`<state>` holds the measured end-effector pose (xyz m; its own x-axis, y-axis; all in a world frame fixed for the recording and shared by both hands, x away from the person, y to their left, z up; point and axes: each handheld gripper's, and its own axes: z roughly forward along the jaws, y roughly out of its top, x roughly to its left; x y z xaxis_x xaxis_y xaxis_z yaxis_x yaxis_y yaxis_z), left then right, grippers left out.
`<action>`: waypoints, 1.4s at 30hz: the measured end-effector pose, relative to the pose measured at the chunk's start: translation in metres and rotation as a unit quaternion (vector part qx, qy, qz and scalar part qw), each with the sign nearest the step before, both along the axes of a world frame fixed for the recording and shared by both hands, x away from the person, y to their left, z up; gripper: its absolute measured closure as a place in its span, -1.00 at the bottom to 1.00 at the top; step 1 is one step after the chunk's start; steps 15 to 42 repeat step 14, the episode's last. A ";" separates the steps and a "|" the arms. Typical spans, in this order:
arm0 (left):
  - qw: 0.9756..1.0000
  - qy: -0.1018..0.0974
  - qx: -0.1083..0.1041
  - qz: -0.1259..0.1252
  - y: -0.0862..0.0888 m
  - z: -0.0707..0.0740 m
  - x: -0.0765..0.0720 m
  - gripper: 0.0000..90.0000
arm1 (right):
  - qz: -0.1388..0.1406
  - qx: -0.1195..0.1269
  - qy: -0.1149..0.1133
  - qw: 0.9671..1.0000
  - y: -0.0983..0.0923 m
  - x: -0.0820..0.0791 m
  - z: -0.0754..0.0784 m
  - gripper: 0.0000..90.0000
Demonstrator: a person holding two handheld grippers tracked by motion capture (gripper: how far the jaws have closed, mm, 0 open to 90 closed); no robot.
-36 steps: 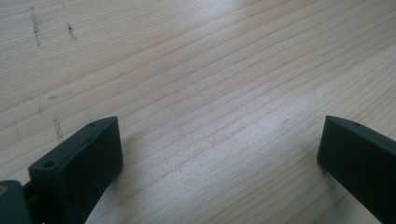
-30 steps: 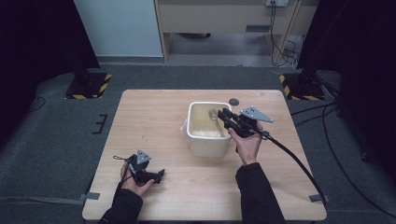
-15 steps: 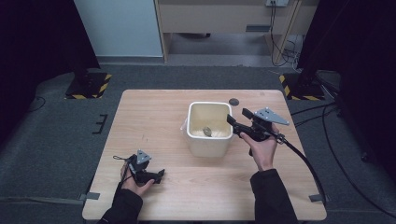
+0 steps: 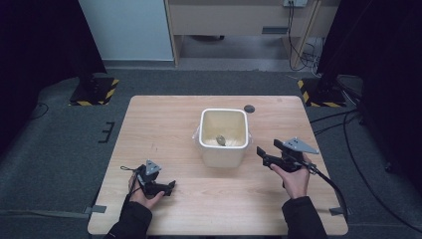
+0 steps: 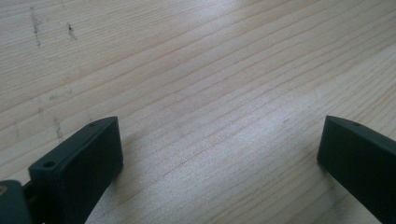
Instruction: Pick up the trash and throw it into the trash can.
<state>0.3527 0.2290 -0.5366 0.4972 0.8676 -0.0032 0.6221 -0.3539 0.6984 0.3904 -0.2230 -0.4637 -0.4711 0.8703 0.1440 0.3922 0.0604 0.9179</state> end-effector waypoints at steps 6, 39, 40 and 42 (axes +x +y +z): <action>1.000 0.000 0.000 0.000 0.000 0.000 0.000 -1.00 | -0.015 -0.038 0.048 0.998 -0.016 -0.005 -0.030 -0.47; 1.000 0.000 0.000 0.000 0.000 0.000 0.000 -1.00 | -0.053 -0.095 0.100 0.989 -0.032 -0.007 -0.055 -0.48; 1.000 0.000 0.000 0.000 0.000 0.000 0.000 -1.00 | -0.053 -0.095 0.100 0.989 -0.032 -0.007 -0.055 -0.48; 1.000 0.000 0.000 0.000 0.000 0.000 0.000 -1.00 | -0.053 -0.095 0.100 0.989 -0.032 -0.007 -0.055 -0.48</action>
